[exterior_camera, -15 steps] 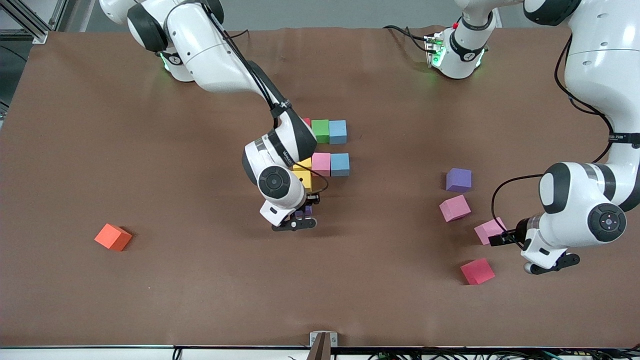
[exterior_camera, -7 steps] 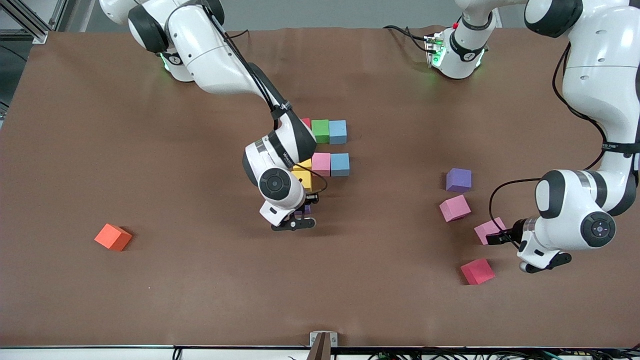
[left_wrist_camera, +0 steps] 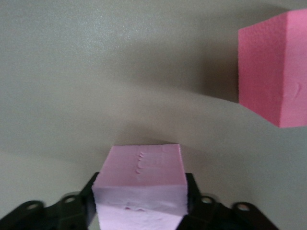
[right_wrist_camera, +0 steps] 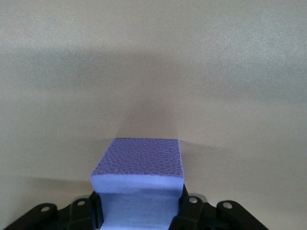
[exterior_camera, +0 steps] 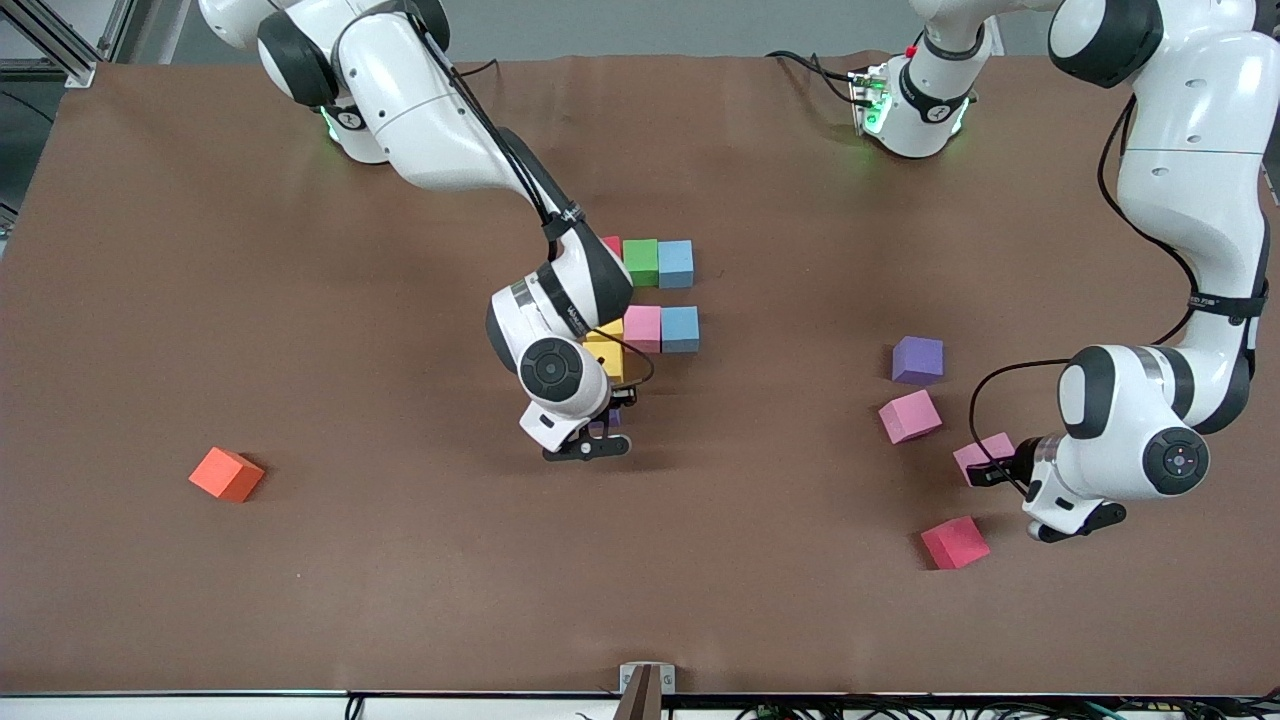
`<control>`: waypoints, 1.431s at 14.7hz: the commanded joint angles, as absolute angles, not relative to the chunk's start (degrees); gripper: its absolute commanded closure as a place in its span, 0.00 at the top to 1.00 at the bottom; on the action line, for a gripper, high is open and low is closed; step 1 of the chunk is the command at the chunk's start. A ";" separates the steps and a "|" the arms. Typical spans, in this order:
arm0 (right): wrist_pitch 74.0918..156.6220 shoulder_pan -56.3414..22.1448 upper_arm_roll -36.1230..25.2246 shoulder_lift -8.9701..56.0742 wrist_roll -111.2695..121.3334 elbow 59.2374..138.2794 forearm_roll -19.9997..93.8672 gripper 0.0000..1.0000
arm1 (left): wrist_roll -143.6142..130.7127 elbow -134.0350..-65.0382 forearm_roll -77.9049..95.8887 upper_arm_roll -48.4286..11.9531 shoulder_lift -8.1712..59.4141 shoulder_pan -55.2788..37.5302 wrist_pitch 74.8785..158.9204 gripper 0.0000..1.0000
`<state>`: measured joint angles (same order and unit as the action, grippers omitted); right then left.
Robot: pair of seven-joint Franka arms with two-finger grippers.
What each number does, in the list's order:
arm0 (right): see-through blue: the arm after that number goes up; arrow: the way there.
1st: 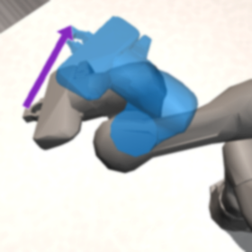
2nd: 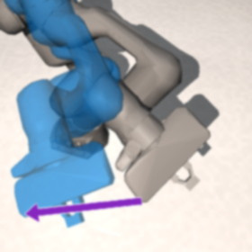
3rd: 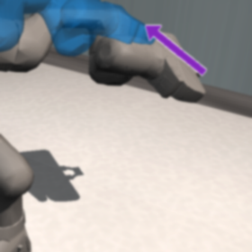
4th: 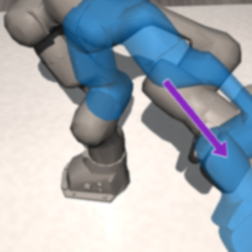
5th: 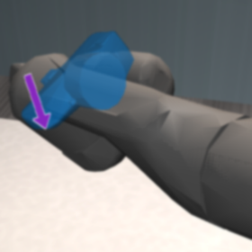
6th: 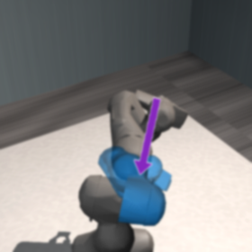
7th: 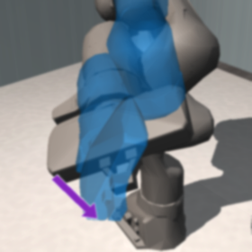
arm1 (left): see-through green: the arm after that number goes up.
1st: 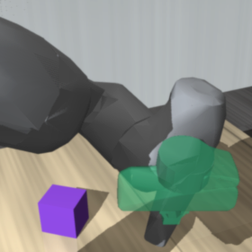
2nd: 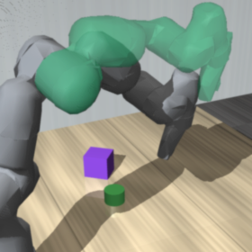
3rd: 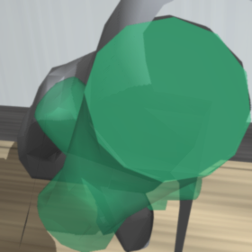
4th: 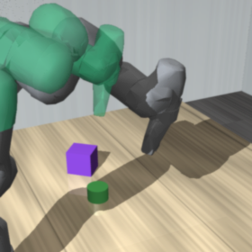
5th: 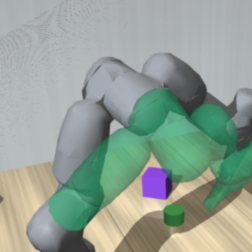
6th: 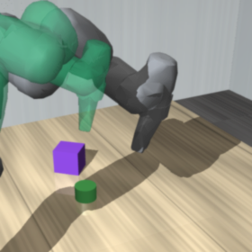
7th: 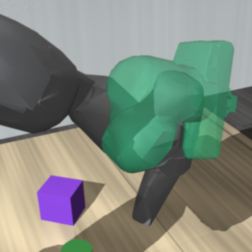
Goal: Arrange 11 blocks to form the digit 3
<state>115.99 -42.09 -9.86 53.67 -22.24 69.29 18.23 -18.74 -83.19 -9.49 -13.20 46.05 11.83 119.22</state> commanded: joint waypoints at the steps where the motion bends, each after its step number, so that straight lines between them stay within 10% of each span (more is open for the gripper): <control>1: 116.02 -42.98 -10.37 53.17 -23.20 70.05 19.07 0.21 | -19.07 -83.85 -9.14 -13.45 44.48 12.13 119.36 0.30; 8: 116.10 -42.98 -10.28 53.17 -23.29 70.05 19.16 0.21 | -21.96 -83.32 -8.61 -14.24 38.33 11.43 115.15 0.14; 21: 116.63 -43.07 -10.28 53.17 -23.12 70.40 20.30 0.22 | -43.05 -82.88 -8.70 -25.57 35.25 10.90 109.43 0.12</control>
